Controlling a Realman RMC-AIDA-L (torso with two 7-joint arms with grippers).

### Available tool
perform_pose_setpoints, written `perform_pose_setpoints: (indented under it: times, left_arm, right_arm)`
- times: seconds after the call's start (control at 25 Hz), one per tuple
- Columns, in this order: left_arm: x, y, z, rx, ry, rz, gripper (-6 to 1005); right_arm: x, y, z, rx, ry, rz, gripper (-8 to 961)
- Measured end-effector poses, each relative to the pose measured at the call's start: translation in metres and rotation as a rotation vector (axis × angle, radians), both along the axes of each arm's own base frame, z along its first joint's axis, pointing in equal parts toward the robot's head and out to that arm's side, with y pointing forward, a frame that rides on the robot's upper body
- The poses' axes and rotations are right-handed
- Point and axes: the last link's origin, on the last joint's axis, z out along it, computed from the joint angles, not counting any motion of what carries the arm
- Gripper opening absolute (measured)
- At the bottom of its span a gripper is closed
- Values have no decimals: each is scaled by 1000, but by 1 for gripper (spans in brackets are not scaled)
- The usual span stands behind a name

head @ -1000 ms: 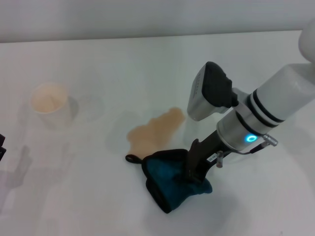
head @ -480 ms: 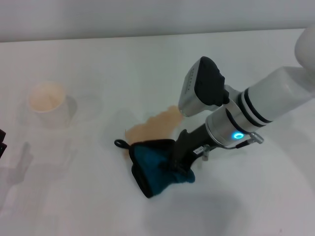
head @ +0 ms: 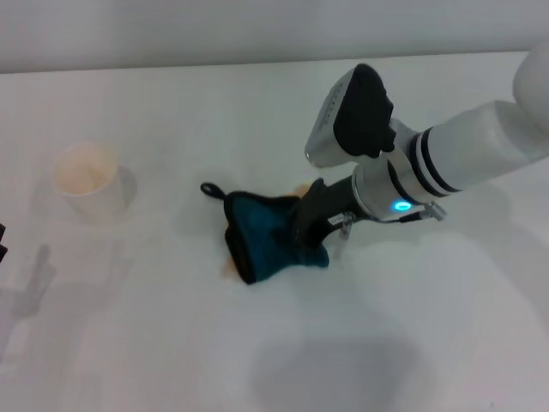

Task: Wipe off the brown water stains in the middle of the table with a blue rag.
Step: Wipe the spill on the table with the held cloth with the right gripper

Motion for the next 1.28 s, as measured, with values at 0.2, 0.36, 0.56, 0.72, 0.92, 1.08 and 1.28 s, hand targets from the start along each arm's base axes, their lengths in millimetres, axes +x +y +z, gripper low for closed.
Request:
perform_pose_setpoints:
  times: [0.2,0.36,0.56,0.72,0.92,1.08,1.28]
  left_arm:
    - [0,0,1,1,-1,-1,888]
    - [0,1,1,1,-9,-1,887]
    - [0,1,1,1,-9,-1,887]
    - [0,0,1,1,-9,0,887]
    - [-1,-1,1,-1,-8,2,888]
    - [-2,-2,1,-1,-8,5,888]
    - [-2,-2,1,-2,-7,5,887]
  right_arm:
    - [5,11,6,73,-11,1,84]
    - [10,20,11,137,-28,6,87]
    - [15,30,16,212,-45,10,90]
    - [19,37,20,275,-52,6,92]
    - [26,39,19,299,-63,-13,96]
    - [24,31,11,247,-57,-16,98]
    - [18,19,2,168,-38,-20,102]
